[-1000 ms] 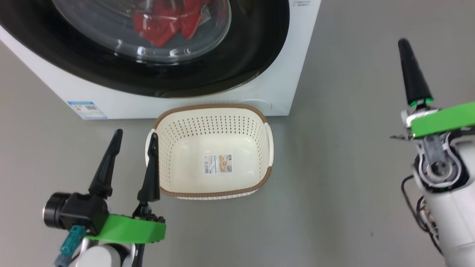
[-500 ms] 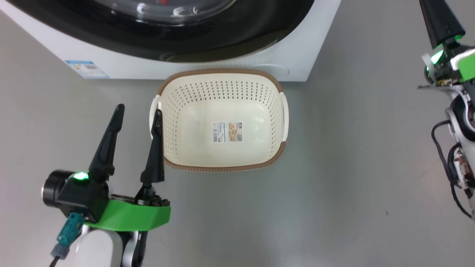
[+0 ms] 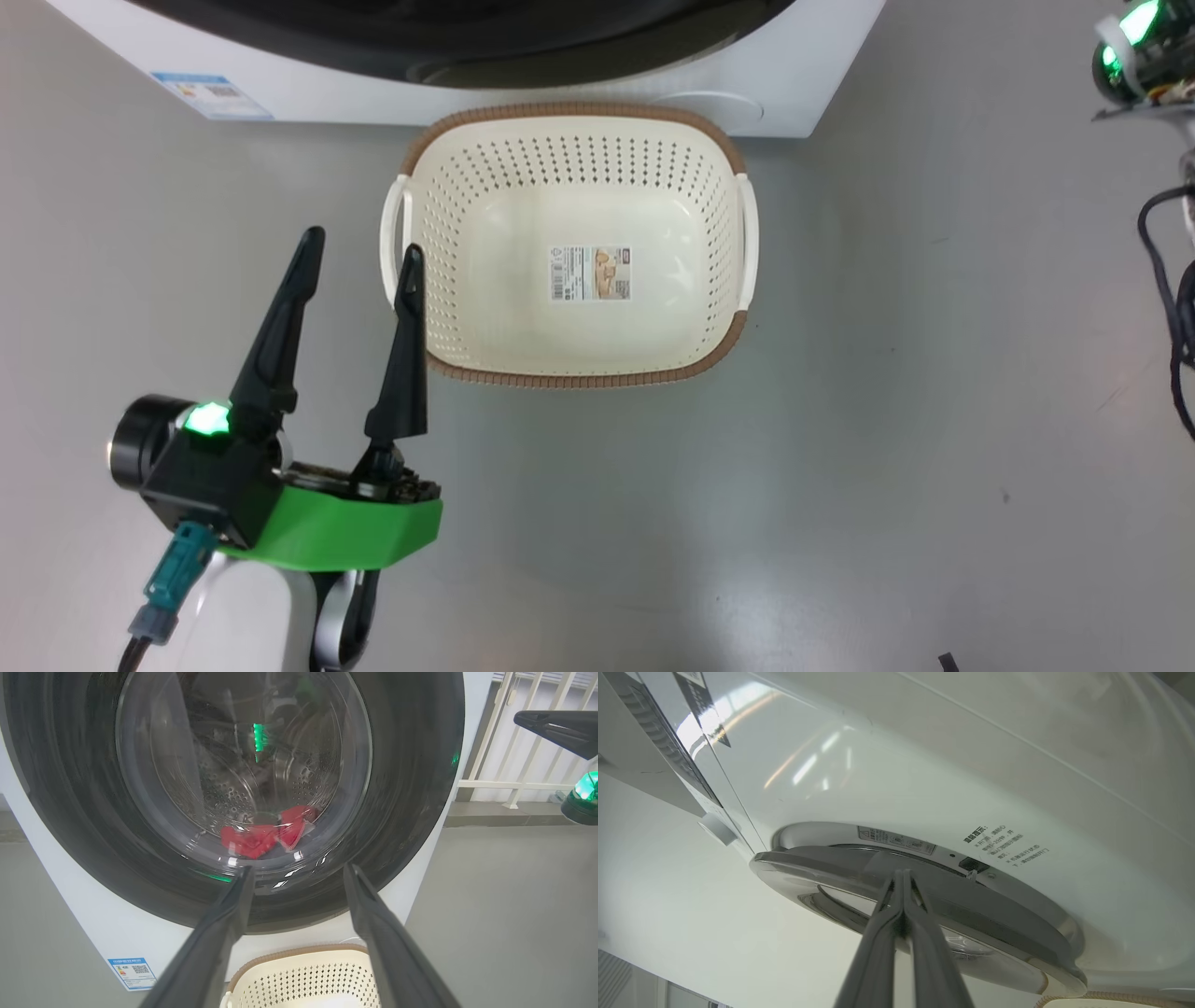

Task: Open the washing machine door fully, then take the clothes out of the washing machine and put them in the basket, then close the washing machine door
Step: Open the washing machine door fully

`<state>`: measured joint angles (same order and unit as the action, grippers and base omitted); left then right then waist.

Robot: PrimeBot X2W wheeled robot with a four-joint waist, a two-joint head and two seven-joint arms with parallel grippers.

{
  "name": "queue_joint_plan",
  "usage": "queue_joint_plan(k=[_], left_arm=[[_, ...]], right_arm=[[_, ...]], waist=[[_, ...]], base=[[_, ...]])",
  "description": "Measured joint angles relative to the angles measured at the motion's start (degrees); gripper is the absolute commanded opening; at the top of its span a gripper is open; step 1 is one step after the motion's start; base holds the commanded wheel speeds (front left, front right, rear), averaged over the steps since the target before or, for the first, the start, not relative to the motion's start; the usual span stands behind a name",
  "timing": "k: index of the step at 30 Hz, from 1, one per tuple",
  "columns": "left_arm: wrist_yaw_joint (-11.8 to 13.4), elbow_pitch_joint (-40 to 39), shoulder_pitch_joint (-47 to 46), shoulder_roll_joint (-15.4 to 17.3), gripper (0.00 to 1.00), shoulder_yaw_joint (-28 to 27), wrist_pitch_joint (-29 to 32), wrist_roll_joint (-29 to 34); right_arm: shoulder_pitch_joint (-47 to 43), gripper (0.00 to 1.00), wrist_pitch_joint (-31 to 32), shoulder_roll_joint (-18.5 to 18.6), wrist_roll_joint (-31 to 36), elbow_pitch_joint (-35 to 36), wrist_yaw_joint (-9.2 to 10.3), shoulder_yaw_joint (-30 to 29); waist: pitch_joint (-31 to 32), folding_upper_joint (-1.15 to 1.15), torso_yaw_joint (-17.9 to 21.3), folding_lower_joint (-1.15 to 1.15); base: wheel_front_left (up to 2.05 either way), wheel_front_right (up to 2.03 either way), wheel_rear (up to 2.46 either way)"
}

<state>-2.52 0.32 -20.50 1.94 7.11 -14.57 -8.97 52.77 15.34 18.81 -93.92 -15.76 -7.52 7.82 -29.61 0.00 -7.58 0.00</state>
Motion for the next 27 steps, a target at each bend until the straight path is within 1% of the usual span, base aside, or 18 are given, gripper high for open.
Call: queue_joint_plan(k=[7, 14, 18, 27], left_arm=[[0.1, -0.6, -1.1, -0.1, 1.00, 0.6, -0.2, 0.0], [1.1, -0.9, -2.5, -0.1, 1.00, 1.4, -0.2, 0.0], [1.1, -0.9, -3.1, -0.1, 1.00, 1.8, -0.2, 0.0], [1.6, -1.1, -3.3, -0.1, 1.00, 2.7, -0.2, -0.1]], right_arm=[[4.1, 0.00, 3.6, -0.4, -1.6, -0.7, 0.02, -1.5], [7.7, 0.00, 7.6, -0.9, -2.3, -1.2, 0.05, -1.9], [9.3, 0.00, 10.5, -1.0, -2.5, -1.5, 0.05, -2.0], [12.2, 0.00, 13.6, -0.9, -2.3, -2.5, 0.05, -3.2]], waist=[[-3.0, 0.00, -0.7, 0.00], [-5.5, 0.00, -1.8, 0.00], [-6.6, 0.00, -2.6, 0.00], [-8.3, 0.00, -3.9, 0.00]], base=[[0.00, 0.00, 0.00], [0.00, 0.00, 0.00], [0.00, 0.00, 0.00], [0.00, 0.00, 0.00]])
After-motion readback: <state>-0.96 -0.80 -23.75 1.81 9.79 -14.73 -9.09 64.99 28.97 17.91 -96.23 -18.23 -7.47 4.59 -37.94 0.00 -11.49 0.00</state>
